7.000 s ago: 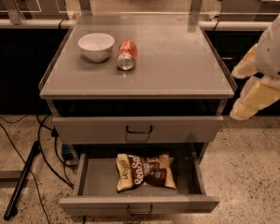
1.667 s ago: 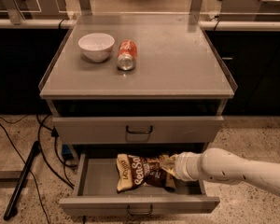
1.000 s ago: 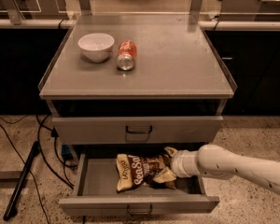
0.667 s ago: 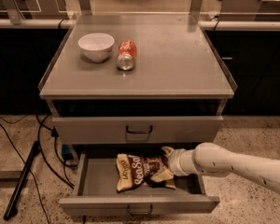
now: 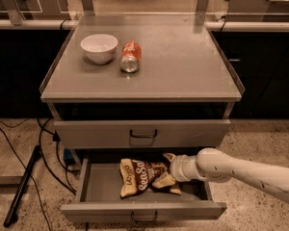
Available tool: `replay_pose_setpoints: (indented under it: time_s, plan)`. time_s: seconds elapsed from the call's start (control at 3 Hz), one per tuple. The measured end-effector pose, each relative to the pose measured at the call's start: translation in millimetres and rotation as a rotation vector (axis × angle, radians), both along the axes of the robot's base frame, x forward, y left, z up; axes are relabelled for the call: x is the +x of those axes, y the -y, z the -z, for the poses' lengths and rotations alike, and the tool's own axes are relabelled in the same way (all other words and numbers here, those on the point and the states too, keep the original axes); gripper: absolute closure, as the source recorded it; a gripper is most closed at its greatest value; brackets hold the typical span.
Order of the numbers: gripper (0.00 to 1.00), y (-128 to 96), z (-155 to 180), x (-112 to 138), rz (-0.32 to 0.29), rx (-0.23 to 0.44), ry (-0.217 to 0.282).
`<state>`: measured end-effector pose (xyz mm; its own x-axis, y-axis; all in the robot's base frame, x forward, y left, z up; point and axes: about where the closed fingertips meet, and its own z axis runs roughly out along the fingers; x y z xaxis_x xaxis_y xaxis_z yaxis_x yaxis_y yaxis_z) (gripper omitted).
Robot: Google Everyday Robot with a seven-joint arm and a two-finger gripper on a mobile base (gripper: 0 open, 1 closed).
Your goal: Pick brown chip bag from middle drawer and place on counter
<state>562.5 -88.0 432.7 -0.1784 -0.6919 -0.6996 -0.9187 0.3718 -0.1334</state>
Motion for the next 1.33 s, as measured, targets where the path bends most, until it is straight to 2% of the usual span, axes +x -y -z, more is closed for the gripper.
replay_pose_setpoints:
  time_s: [0.67,1.0,1.33]
  plan:
    - [0.25,12.3,38.9,-2.5,0.020,0.001,-0.015]
    - [0.24,4.6,56.3,-6.0,-0.013,-0.021,-0.014]
    - [0.49,-7.5,64.4,-9.4,-0.049,-0.039,-0.013]
